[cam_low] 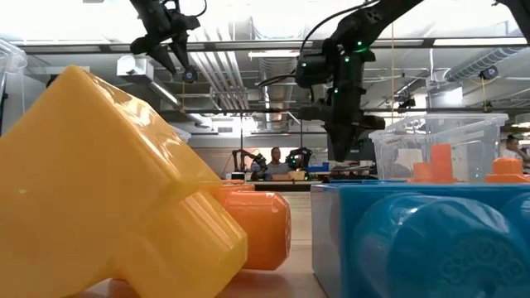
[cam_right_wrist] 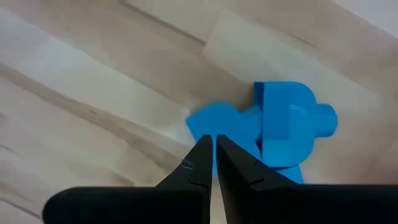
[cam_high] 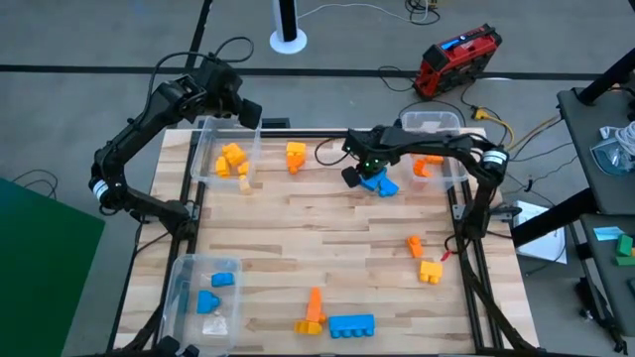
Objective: Sort blocks
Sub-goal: Put the top right blue game piece into the bottom left transparent bin
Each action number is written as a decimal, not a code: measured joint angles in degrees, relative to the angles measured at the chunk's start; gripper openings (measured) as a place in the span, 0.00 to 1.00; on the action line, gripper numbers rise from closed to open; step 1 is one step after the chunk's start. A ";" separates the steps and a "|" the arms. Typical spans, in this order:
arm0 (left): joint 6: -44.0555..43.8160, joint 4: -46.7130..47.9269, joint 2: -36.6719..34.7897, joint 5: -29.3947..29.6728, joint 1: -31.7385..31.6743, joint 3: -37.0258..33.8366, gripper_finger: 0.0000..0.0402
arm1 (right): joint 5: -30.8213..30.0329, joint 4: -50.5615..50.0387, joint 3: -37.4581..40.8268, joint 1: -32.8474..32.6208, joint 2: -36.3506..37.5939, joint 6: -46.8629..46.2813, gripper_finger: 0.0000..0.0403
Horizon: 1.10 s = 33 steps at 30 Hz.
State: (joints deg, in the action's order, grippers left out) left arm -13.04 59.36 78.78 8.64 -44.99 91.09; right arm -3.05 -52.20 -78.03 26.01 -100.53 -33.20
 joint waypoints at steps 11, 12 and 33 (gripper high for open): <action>0.15 -0.43 0.00 1.44 0.00 -0.02 0.47 | -3.05 -0.55 0.08 -4.04 -4.16 0.26 0.03; 0.13 -0.43 -0.02 1.44 0.00 -0.02 0.47 | -3.05 -0.40 0.08 -4.36 -4.33 0.24 0.03; -0.97 -0.43 0.00 1.33 0.00 -0.04 0.47 | -14.09 -0.06 -0.98 -6.61 -4.08 -0.72 0.03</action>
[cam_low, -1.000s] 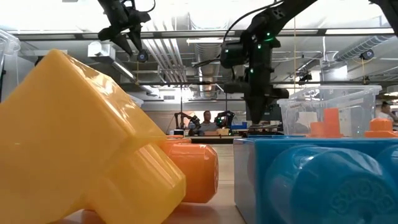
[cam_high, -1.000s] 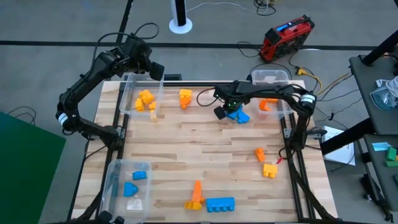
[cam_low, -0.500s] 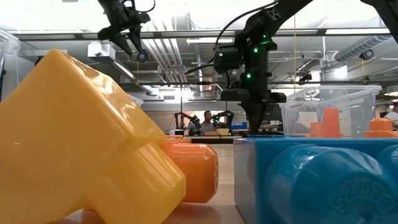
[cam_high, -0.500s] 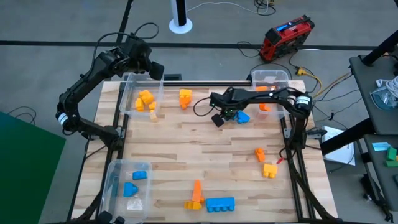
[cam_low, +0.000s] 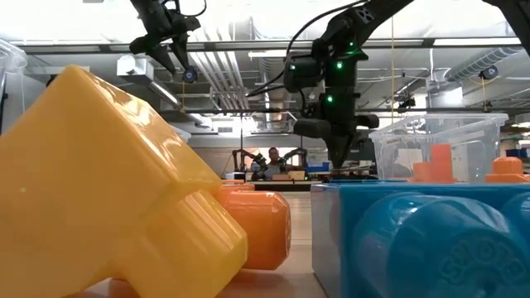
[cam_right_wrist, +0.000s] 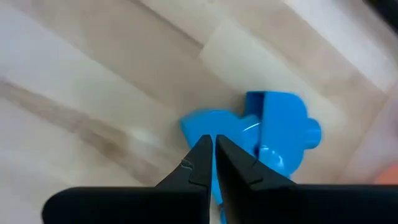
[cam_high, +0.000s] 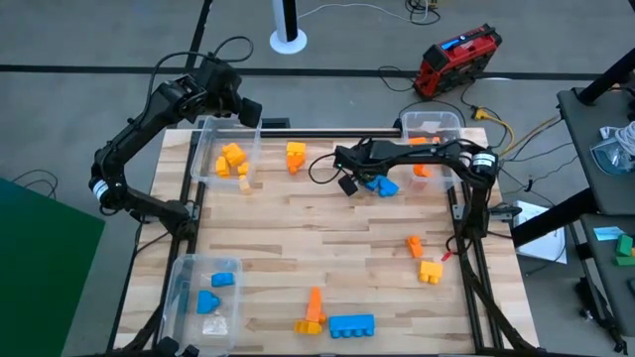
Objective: Sort blocks
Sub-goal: Put the top right blue game piece into the bottom left transparent bin
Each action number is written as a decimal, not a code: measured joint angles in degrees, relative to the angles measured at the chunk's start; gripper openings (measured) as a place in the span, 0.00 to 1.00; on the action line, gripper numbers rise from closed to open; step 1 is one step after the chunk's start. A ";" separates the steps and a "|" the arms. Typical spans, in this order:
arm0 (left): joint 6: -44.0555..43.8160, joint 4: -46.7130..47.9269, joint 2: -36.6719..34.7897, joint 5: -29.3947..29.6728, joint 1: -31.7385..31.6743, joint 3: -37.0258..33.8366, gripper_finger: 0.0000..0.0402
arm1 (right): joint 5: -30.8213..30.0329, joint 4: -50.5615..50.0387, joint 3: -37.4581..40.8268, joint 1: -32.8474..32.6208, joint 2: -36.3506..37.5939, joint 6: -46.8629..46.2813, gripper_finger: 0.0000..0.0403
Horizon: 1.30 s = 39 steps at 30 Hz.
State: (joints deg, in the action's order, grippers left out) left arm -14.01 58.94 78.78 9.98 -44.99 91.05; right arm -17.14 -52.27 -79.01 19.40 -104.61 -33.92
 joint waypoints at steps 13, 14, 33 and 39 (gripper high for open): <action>0.07 -0.02 0.00 -0.02 0.00 0.00 0.47 | 3.36 0.14 -0.81 -2.30 -4.42 0.04 0.03; 0.14 -0.15 0.00 -0.02 0.00 0.00 0.47 | 4.01 0.19 -1.08 -3.00 -4.24 -0.23 0.03; 0.23 -0.44 0.00 -0.07 0.00 0.00 0.47 | 24.48 -8.75 -12.10 1.13 -2.72 18.54 0.07; 1.17 -0.44 0.00 -0.08 0.00 0.00 0.47 | 24.59 -8.62 -11.84 2.10 -2.79 24.79 0.31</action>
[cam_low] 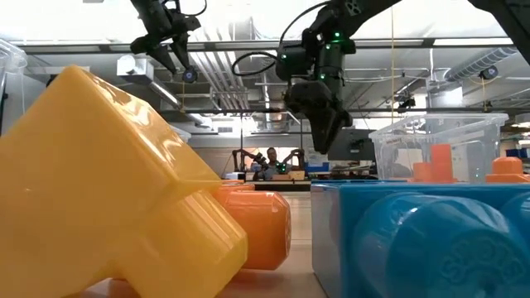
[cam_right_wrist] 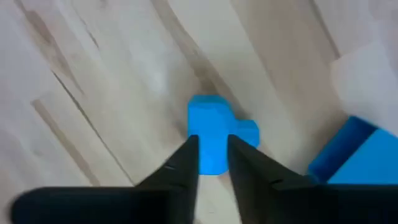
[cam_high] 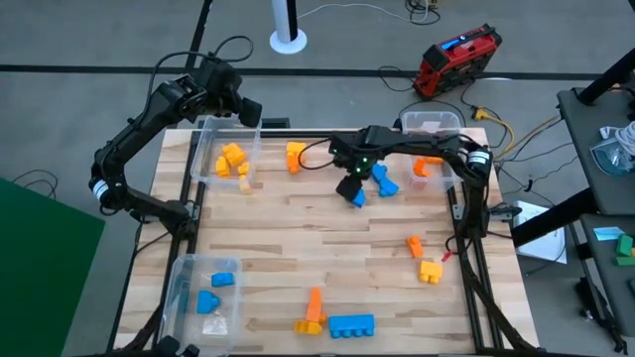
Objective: Sort blocks
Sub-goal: Put the top right blue game piece into the bottom left transparent bin
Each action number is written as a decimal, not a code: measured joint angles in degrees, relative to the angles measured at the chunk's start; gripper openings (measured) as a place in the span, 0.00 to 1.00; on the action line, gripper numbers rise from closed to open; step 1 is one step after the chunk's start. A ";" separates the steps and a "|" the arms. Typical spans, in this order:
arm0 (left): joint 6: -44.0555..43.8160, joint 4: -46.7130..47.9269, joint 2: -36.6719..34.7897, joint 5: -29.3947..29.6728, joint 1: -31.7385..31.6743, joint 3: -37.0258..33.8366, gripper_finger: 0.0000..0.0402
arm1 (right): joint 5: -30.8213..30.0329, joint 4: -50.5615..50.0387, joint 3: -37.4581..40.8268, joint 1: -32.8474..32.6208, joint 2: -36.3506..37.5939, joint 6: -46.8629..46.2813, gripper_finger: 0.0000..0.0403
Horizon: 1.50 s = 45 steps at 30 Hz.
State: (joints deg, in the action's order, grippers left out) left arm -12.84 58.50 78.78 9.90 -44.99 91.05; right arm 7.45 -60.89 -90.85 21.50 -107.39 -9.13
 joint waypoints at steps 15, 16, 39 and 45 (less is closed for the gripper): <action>0.80 -1.29 -0.01 0.01 0.00 0.00 0.47 | -2.99 3.01 6.99 -0.89 -0.04 -3.58 0.98; 0.80 -1.46 0.00 0.01 0.00 0.00 0.47 | -2.97 3.71 7.57 -1.06 -0.04 -3.56 0.99; 0.80 -2.38 0.00 -0.01 0.00 0.00 0.47 | -3.17 19.75 18.91 -2.15 -0.04 -1.70 0.94; 0.78 -2.41 0.00 0.00 0.01 0.00 0.47 | -3.87 20.44 19.68 -2.40 0.02 -1.29 0.81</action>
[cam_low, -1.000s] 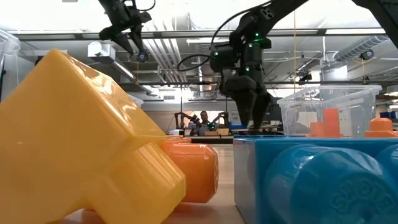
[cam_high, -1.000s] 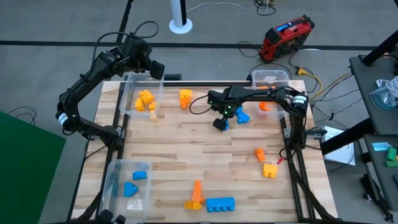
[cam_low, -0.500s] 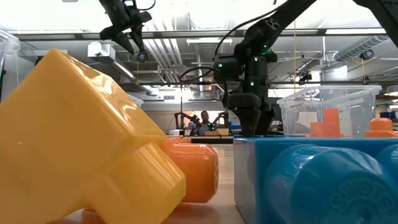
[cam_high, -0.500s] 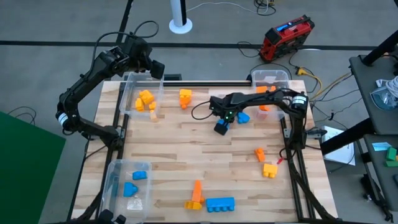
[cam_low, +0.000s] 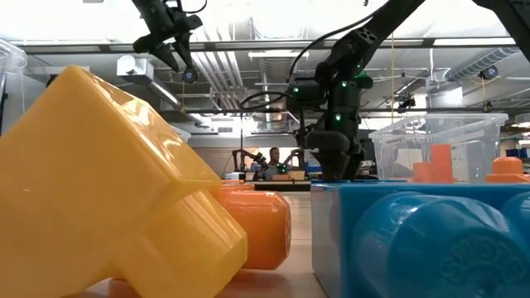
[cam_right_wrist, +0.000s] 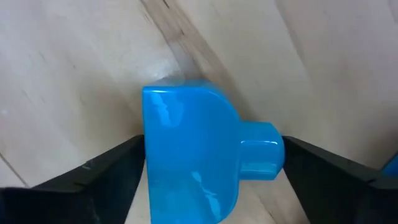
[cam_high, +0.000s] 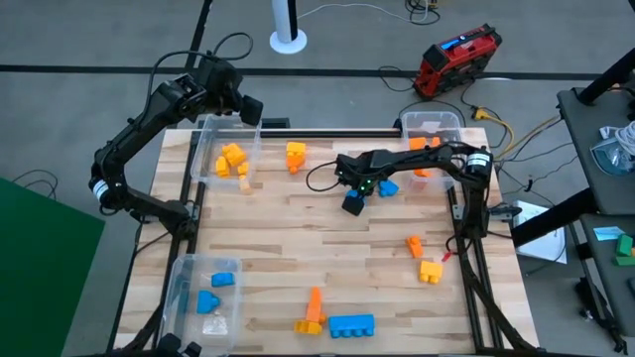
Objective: Sort blocks
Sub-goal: Put the top right blue game piece into the bottom left transparent bin
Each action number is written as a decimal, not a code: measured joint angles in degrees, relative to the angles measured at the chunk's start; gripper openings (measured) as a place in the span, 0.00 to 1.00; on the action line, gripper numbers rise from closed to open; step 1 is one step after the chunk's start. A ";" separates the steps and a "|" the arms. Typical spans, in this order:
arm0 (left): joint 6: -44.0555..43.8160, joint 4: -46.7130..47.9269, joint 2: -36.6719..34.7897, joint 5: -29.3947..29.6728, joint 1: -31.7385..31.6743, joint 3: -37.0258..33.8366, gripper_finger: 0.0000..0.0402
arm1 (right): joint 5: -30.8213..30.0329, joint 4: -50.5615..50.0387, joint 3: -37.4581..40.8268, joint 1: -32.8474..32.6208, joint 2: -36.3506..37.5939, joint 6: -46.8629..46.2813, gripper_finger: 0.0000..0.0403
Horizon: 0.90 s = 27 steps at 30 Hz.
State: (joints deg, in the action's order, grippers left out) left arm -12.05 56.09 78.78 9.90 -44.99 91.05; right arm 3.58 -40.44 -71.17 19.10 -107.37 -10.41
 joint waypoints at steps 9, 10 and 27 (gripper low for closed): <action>0.01 0.03 0.00 -1.76 -0.01 0.00 0.47 | 0.51 0.15 -0.36 -0.01 0.00 0.00 0.63; 0.00 0.03 0.00 -2.95 -0.01 0.00 0.47 | 0.82 0.25 -0.60 -0.01 -0.02 -0.02 0.63; 20.65 -2.59 -0.07 -9.42 17.89 -0.02 0.47 | 30.01 -0.38 -8.82 -0.99 9.74 -5.58 0.63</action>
State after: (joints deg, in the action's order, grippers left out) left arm 8.60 53.50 78.72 0.47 -27.10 91.02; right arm 33.59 -40.82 -79.99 18.11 -97.63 -15.99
